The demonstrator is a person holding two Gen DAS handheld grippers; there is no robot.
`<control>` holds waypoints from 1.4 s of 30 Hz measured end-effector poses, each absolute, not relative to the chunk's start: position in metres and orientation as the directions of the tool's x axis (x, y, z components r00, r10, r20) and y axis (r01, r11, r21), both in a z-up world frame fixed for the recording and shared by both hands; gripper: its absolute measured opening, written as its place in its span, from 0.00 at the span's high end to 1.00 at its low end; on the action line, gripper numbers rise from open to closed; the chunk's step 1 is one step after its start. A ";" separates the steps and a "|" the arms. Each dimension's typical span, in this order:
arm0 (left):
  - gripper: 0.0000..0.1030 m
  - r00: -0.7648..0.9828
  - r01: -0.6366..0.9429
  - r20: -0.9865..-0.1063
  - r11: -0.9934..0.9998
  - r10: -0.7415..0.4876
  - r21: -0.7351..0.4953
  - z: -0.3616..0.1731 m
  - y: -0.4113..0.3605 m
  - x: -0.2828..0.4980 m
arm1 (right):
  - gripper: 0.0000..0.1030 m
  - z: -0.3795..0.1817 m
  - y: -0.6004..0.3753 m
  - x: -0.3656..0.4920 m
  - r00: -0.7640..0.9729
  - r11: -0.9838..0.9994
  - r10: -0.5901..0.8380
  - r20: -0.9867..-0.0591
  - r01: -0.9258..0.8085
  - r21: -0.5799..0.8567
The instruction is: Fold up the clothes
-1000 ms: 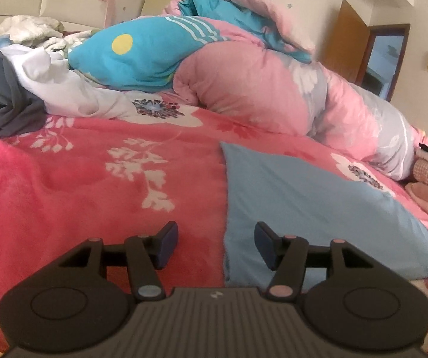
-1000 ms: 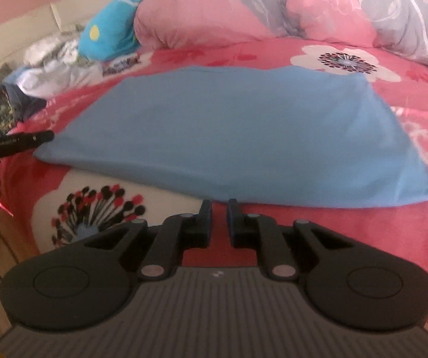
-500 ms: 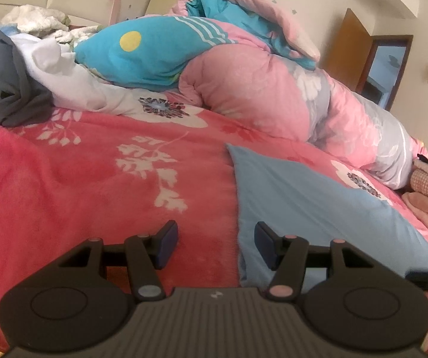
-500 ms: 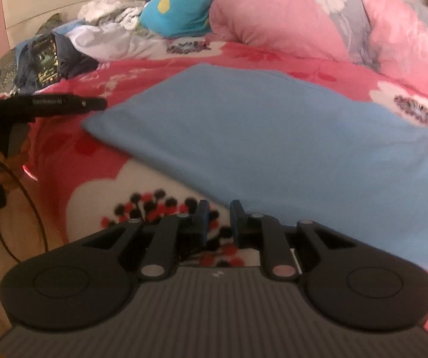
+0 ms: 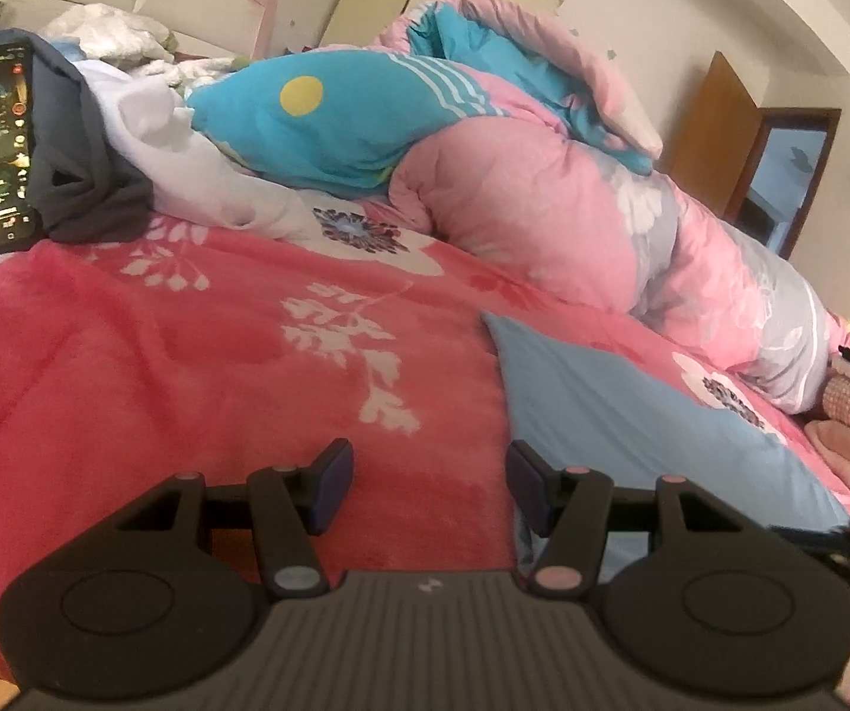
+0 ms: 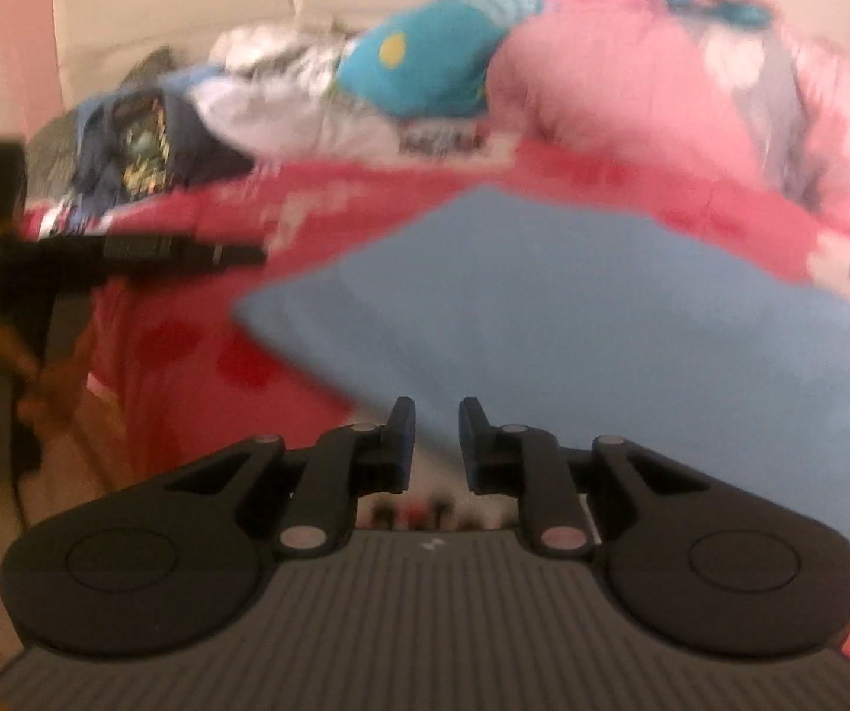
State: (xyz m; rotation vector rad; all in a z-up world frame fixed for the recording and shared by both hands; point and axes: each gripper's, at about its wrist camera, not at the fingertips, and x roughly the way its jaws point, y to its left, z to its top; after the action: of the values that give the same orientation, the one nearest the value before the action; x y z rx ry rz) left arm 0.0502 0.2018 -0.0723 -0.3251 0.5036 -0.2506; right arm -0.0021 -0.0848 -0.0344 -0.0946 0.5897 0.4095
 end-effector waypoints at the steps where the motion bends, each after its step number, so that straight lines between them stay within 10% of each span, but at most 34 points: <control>1: 0.43 0.849 0.151 -0.427 0.918 -0.310 -0.367 -0.072 0.203 0.050 | 0.84 -0.032 -0.082 0.001 0.767 0.917 0.349 -0.539 -0.397 0.029; 22: 0.39 0.859 0.115 -0.425 0.917 -0.285 -0.383 -0.076 0.217 0.044 | 0.90 -0.045 -0.005 0.017 0.702 0.803 0.481 -0.526 -0.593 -0.058; 32: 0.34 0.863 0.100 -0.419 0.909 -0.281 -0.404 -0.075 0.215 0.047 | 0.93 -0.054 0.014 0.021 0.574 0.714 0.652 -0.496 -0.684 0.148; 42: 0.34 0.886 0.045 -0.405 0.912 -0.225 -0.408 -0.073 0.211 0.048 | 0.92 -0.035 -0.067 -0.009 0.780 0.888 0.453 -0.432 -0.436 0.143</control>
State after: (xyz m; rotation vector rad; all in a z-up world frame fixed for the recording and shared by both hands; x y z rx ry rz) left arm 0.0477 0.2111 -0.0729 -0.4018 0.4625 -0.1443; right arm -0.0085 -0.0669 -0.0347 0.0359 0.4756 0.4802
